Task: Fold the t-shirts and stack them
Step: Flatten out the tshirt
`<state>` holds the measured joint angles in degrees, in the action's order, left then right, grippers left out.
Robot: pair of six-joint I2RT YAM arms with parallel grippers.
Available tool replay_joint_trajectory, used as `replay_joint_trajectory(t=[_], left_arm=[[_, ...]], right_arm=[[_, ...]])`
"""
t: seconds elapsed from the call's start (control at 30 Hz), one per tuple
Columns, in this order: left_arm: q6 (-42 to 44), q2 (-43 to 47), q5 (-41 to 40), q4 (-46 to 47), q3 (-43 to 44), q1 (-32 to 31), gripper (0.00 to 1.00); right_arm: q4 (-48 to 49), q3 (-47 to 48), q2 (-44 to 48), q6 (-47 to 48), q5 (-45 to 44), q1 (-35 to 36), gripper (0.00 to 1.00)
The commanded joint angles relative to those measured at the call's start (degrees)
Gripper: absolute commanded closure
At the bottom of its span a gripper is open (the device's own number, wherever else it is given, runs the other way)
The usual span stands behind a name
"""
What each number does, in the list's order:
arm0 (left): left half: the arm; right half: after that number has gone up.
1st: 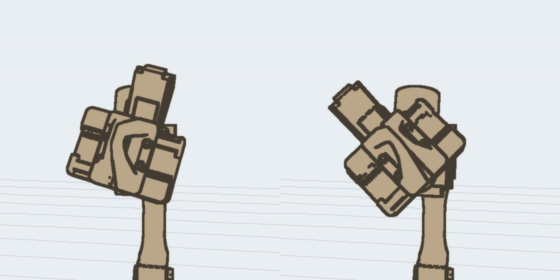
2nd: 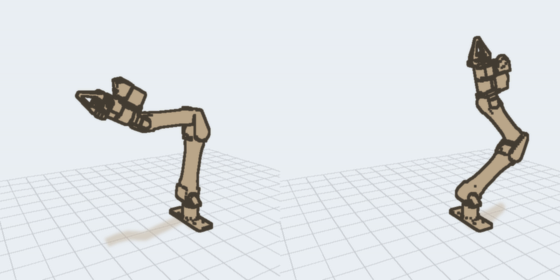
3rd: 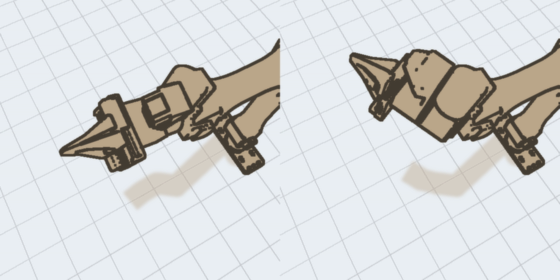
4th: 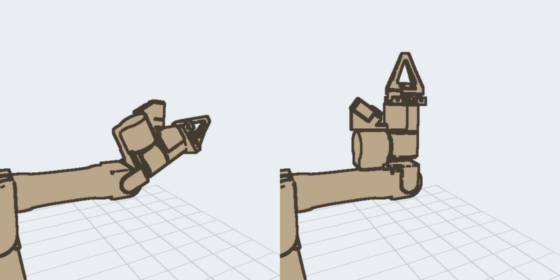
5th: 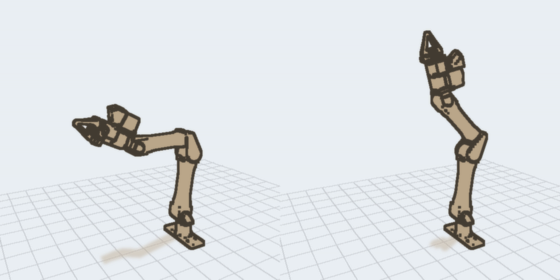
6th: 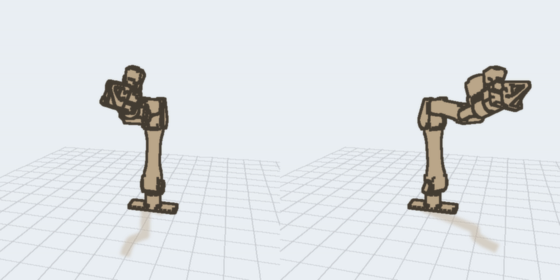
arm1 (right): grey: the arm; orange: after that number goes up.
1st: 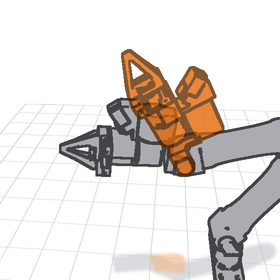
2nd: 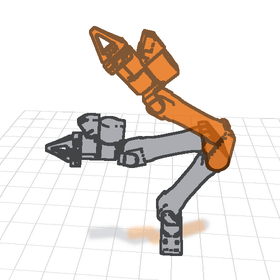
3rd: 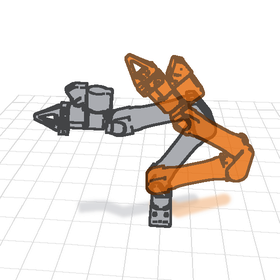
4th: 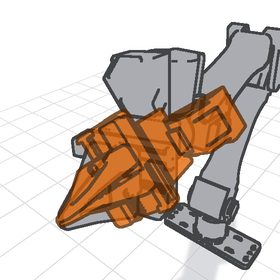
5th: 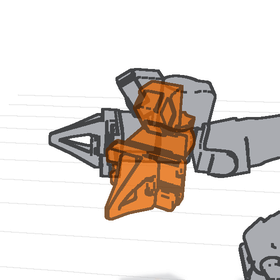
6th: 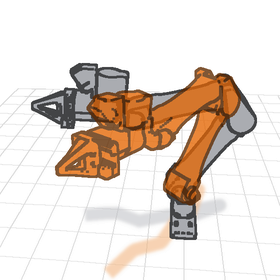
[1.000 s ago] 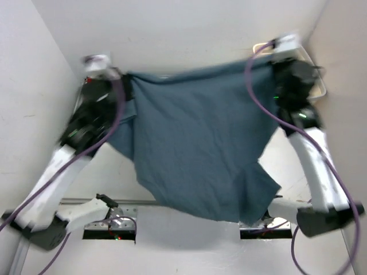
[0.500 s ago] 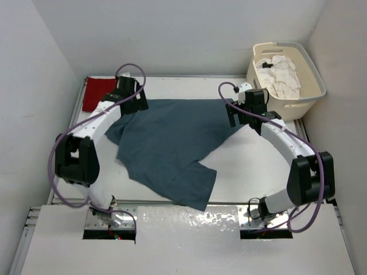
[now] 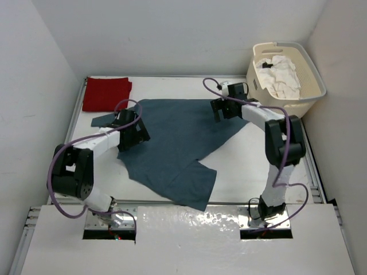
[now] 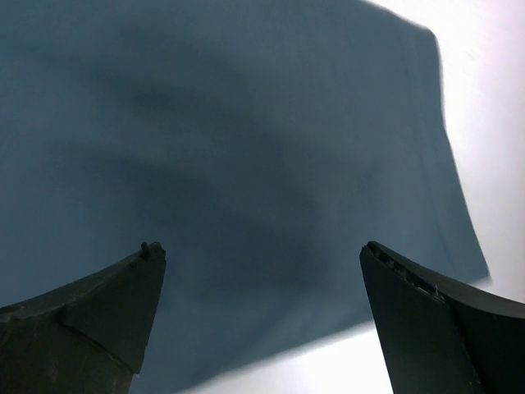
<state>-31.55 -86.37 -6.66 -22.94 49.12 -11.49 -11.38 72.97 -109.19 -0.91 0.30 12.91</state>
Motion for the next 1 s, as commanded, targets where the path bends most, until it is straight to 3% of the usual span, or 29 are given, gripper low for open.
replay_joint_trajectory(t=[0.0, 0.13, 0.37, 0.47, 0.73, 0.87, 0.97], left_arm=[[-3.9, -3.2, 1.5, 6.3, 0.2, -1.2, 0.0], [-2.7, -11.7, 0.7, 6.9, 5.9, -2.0, 0.0], [2.9, -27.6, -2.6, 2.3, 20.6, -6.1, 0.01], [4.7, -32.2, -1.7, 1.1, 27.1, -8.3, 0.01], [13.3, -52.2, 2.5, -5.6, 60.9, -14.4, 0.01], [14.4, -62.0, 6.4, -6.6, 80.7, -14.2, 0.0], [14.4, -65.7, 7.3, -4.6, 86.2, -13.2, 0.0]], right_arm=[[-1.0, 8.1, -5.1, -0.1, 0.6, 0.2, 0.01], [-7.4, 13.0, -12.6, -3.4, -2.6, 0.0, 0.01], [-11.4, 1.6, -9.0, -6.9, -5.5, -1.4, 0.01], [-8.8, -9.8, -0.8, -8.7, -6.4, -1.3, 0.01], [-5.6, -34.3, 18.1, -17.5, -1.2, 0.8, 0.01], [-3.8, -38.8, 21.8, -18.8, 0.1, 4.1, 0.01], [-2.1, -37.3, 20.6, -17.5, -0.2, 4.1, 0.01]])
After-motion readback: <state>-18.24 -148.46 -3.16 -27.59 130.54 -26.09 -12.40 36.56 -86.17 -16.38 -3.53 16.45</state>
